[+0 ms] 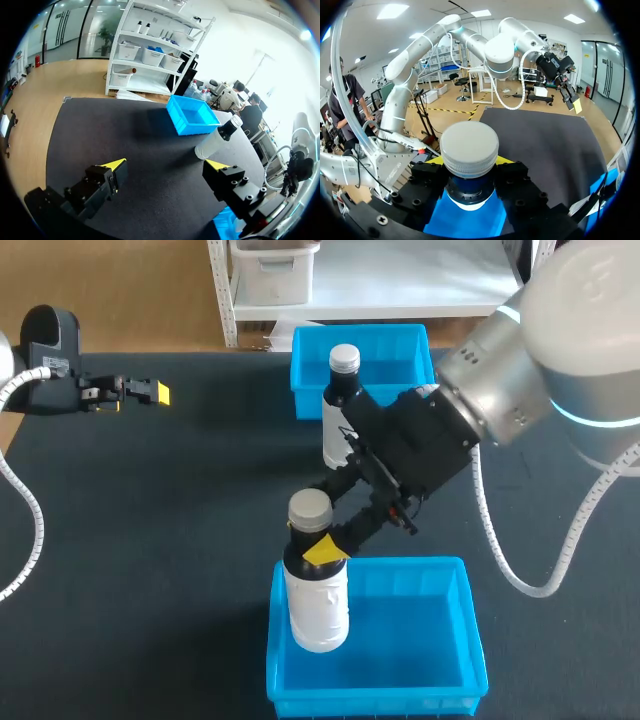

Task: Pick up the bottle, and place it in the far bin if it is heavy, or in the near bin if it is light.

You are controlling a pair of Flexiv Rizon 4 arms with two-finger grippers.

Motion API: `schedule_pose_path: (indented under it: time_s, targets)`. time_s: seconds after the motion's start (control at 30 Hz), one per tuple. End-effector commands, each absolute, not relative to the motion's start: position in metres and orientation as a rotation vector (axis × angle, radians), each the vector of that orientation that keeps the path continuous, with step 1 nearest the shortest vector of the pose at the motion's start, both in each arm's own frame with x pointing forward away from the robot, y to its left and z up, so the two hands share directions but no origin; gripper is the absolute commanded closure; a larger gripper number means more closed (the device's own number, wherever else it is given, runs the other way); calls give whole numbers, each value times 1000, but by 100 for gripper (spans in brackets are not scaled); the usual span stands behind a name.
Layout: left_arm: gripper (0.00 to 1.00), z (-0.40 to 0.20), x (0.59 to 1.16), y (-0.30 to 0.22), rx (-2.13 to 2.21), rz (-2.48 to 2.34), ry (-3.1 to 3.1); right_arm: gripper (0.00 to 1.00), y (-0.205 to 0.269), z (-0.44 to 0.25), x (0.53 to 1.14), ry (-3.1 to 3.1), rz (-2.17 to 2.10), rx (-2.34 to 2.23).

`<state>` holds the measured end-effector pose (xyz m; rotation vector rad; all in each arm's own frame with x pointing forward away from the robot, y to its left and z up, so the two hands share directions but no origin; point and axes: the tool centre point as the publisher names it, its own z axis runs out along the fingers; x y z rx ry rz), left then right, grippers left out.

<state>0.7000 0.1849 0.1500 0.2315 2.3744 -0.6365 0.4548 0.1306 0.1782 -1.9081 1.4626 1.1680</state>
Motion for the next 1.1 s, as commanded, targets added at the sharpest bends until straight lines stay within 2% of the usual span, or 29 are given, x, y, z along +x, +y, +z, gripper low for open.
schedule_pose_path:
  time_s: [0.03,1.1]
  targets:
    - [0,150,700,185,231,-636,2374,100,125,168,453,1459,1162,-1896]
    - [0,150,700,185,231,-636,2374,100,126,136,457,1383,1191,-1977]
